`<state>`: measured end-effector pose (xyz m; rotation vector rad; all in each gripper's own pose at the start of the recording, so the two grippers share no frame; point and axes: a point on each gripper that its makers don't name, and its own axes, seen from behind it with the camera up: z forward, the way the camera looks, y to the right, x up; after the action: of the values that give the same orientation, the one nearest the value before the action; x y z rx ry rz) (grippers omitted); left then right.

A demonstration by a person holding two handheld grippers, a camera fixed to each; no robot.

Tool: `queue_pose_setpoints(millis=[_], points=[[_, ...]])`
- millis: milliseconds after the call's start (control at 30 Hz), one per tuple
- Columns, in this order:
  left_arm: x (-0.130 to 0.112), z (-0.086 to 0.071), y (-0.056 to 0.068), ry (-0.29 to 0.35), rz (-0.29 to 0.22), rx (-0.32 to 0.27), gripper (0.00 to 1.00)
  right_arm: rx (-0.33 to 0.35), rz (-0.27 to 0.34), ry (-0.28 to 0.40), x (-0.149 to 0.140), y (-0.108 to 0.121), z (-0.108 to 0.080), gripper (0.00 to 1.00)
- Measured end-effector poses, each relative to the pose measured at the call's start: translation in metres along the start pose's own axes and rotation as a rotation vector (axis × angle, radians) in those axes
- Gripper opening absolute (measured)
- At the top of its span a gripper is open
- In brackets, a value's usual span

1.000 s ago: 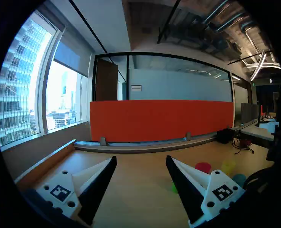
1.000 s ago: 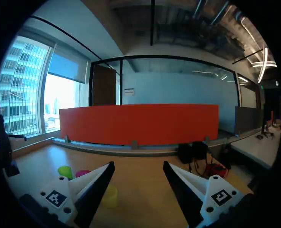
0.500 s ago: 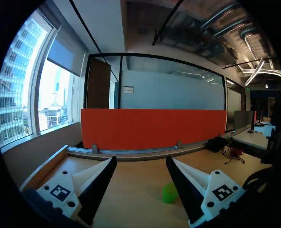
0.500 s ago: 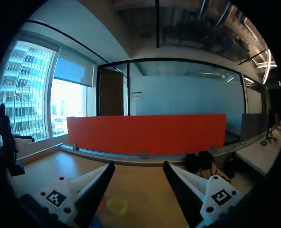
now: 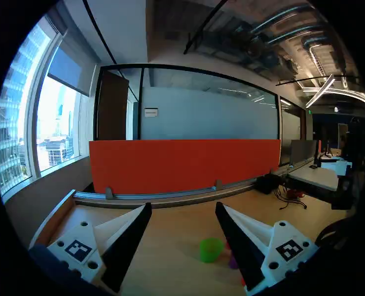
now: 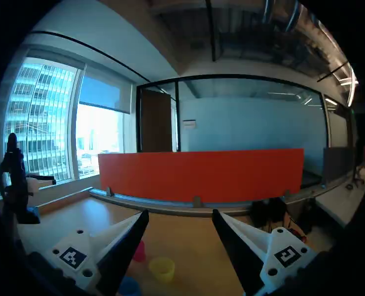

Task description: Pour water

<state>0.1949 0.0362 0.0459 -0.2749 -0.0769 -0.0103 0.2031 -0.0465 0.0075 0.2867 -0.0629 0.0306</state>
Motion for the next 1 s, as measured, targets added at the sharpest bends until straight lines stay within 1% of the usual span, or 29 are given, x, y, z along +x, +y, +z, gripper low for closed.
queue_pose_setpoints(millis=[167,367,433,567,767,1000], points=[[0.002,0.003,0.009,0.003,0.018,-0.057,0.96,0.080,-0.007,-0.011,-0.001,-0.015,-0.002,0.99],[0.004,0.007,0.017,0.005,0.031,-0.113,0.96,0.159,-0.023,0.008,0.007,-0.033,-0.005,0.99],[0.002,0.009,0.018,-0.001,0.030,-0.128,0.96,0.179,-0.031,0.008,0.008,-0.037,-0.006,0.99],[-0.006,0.012,0.021,-0.020,0.031,-0.153,0.96,0.217,-0.040,0.000,0.007,-0.046,-0.006,0.99],[-0.018,0.015,0.024,-0.046,0.037,-0.187,0.96,0.290,-0.052,-0.031,0.003,-0.063,-0.011,0.99],[-0.027,0.021,0.027,-0.066,0.055,-0.215,0.96,0.344,-0.054,-0.069,-0.004,-0.075,-0.013,0.99]])
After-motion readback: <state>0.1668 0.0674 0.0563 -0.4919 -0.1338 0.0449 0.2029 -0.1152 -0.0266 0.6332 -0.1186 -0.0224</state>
